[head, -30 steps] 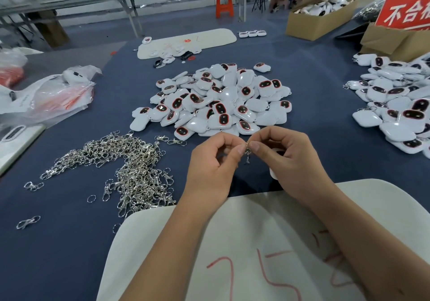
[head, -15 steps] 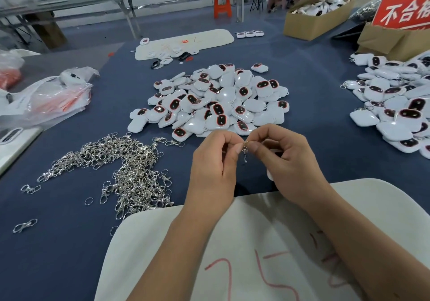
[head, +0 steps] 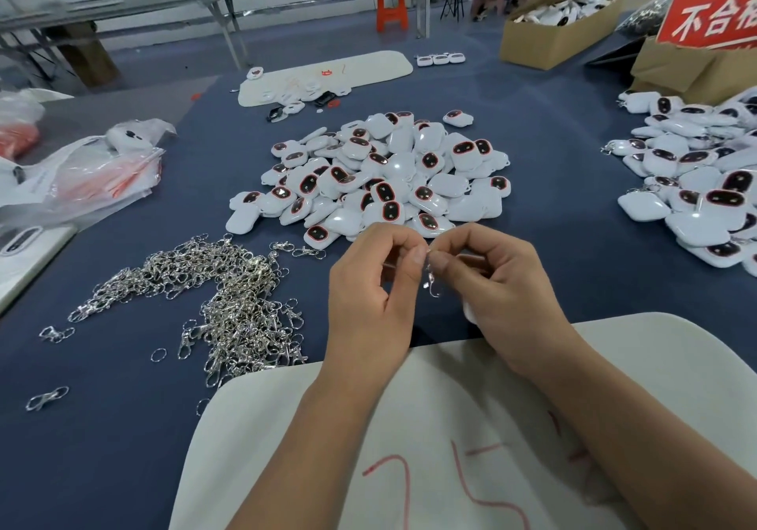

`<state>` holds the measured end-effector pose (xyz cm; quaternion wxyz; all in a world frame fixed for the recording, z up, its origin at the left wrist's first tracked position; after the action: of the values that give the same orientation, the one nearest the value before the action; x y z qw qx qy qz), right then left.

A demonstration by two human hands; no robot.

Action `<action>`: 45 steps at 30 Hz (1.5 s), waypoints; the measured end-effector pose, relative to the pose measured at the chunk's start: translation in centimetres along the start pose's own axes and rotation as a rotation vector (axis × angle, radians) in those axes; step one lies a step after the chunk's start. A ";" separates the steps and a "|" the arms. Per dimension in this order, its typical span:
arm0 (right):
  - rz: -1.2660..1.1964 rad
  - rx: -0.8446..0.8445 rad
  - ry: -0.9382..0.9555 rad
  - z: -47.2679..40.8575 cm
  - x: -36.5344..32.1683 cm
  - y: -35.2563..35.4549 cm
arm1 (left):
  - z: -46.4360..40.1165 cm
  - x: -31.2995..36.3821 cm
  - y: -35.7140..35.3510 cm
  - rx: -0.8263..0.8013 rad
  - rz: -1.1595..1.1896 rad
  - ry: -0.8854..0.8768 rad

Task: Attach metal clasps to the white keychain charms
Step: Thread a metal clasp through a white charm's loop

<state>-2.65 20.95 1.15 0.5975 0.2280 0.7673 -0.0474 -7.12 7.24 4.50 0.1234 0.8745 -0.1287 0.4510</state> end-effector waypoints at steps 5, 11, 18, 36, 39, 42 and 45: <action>-0.018 -0.007 0.028 -0.1 -0.2 -0.1 | -0.1 -0.5 0.0 0.001 0.083 0.049; -0.022 0.013 0.030 -0.4 -0.1 0.1 | -0.3 -1.8 0.2 0.023 0.243 0.158; -0.045 0.026 -0.005 -0.4 0.5 0.3 | -0.1 -1.9 -0.3 -0.025 0.323 0.214; 0.047 -0.012 -0.009 -0.1 0.0 0.0 | 0.2 -0.9 -0.6 -0.033 -0.099 0.049; 0.066 0.022 -0.029 0.0 -0.1 0.2 | 0.1 -0.4 -0.6 -0.042 -0.151 0.012; 0.141 0.141 -0.081 0.1 0.4 0.9 | 0.2 -0.4 -0.8 -0.088 -0.191 0.015; 0.044 0.246 -0.193 -0.1 1.8 2.2 | 0.4 -0.7 -1.6 -0.173 -0.244 0.043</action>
<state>-2.13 23.46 -0.05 0.6370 0.3107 0.6894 -0.1499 -6.62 8.70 3.54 0.2548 0.8600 -0.0570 0.4384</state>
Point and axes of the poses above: each hand's wrist, its own z-axis away from the middle knuckle, its own y-axis out of the back of the hand, x = y × z, the point moved 9 cm from there along -z, towards the middle knuckle, and after that the axes turned 13 degrees about z, right-handed, at the moved point
